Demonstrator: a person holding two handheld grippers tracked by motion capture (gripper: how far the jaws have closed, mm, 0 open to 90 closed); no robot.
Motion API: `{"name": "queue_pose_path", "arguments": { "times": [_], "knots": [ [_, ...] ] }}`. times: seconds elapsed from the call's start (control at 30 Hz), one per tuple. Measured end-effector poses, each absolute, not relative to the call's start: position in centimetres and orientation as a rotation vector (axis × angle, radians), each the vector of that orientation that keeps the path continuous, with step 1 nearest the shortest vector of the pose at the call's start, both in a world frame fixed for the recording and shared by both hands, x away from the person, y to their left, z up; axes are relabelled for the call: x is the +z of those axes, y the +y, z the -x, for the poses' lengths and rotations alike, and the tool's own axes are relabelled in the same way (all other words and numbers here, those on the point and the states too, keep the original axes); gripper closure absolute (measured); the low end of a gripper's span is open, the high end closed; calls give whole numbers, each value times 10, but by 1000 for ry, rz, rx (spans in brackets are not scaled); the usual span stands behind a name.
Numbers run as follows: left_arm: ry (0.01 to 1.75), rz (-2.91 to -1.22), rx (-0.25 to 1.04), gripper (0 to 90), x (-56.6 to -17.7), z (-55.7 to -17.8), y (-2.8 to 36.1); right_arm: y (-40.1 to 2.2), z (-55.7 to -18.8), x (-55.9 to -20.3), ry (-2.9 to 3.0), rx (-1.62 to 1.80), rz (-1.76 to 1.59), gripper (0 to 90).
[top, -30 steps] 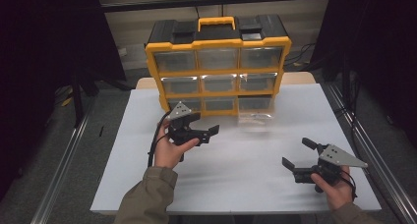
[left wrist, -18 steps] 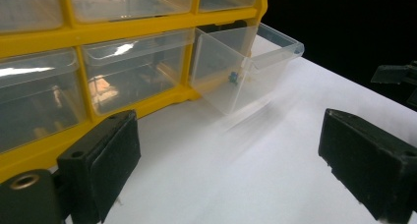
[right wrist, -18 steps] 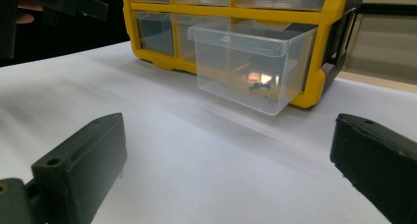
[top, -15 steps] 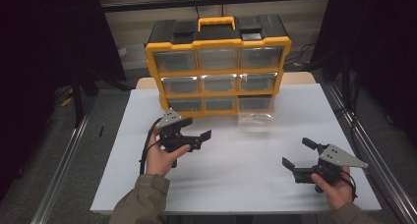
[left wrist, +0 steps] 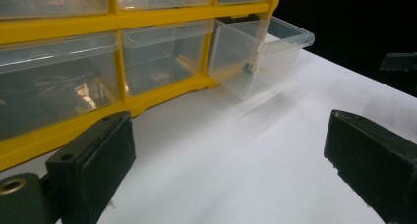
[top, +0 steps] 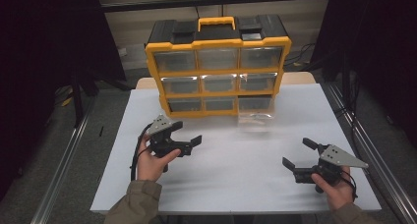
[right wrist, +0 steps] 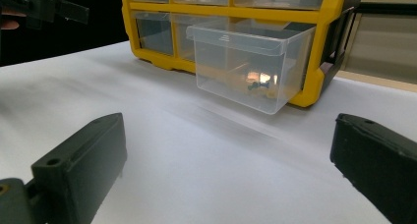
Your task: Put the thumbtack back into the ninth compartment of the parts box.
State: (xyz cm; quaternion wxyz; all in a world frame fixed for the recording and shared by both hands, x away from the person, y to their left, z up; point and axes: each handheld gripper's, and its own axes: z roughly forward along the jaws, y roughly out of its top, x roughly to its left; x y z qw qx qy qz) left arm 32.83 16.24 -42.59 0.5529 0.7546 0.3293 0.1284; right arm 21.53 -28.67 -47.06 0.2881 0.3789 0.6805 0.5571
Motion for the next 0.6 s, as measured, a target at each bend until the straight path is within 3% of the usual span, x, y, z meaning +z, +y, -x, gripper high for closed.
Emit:
{"name": "queue_pose_path", "arguments": {
  "times": [0.6],
  "knots": [
    [757, -1764, 312, 40, -440, -319, 188, -287, -216, -471, 1817, 1487, -1011, 0]
  ]
}}
